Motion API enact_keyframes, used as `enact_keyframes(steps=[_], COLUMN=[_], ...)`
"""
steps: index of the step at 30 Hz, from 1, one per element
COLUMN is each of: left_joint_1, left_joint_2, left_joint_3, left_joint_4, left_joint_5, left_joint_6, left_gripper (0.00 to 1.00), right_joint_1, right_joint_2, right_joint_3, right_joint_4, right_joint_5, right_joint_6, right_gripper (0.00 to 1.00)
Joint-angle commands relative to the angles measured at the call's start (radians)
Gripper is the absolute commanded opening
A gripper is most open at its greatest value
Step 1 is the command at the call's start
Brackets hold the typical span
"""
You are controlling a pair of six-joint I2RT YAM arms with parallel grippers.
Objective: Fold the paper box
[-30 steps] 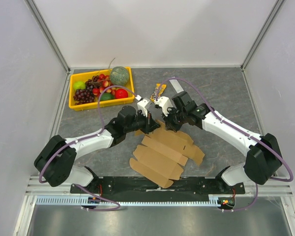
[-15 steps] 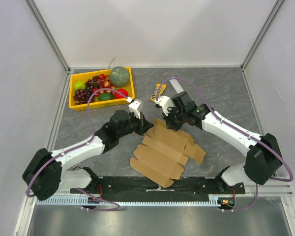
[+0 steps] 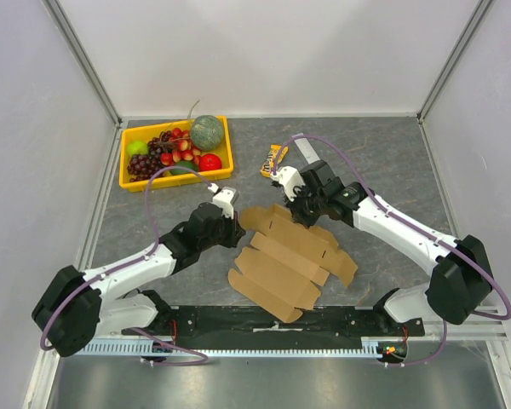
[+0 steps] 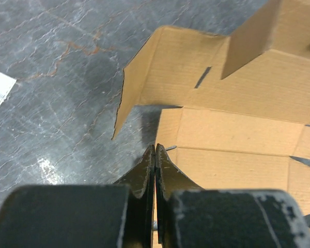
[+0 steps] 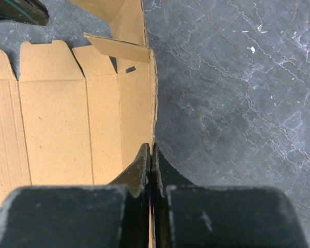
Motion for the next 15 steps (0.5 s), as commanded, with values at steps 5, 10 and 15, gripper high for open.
enact_keyframes(steps=[5,10,15], left_joint_1=[0.003,0.003,0.003], left_joint_2=[0.115,0.186,0.237], left_joint_3=[0.017,0.040,0.053], left_joint_4=[0.011,0.037,0.068], left_joint_5=[-0.076,-0.061,-0.050], left_joint_6=[-0.039,-0.033,-0.036], left_gripper=[0.02,0.02,0.02], right_joint_1=[0.003,0.003,0.003], right_joint_2=[-0.036,-0.047,-0.051], right_joint_3=[-0.009,-0.015,-0.018], right_joint_4=[0.024,0.031,0.037], right_joint_5=[-0.014,-0.035,-0.052], right_joint_6=[-0.001,0.001,0.004], right_gripper=[0.00,0.00,0.00])
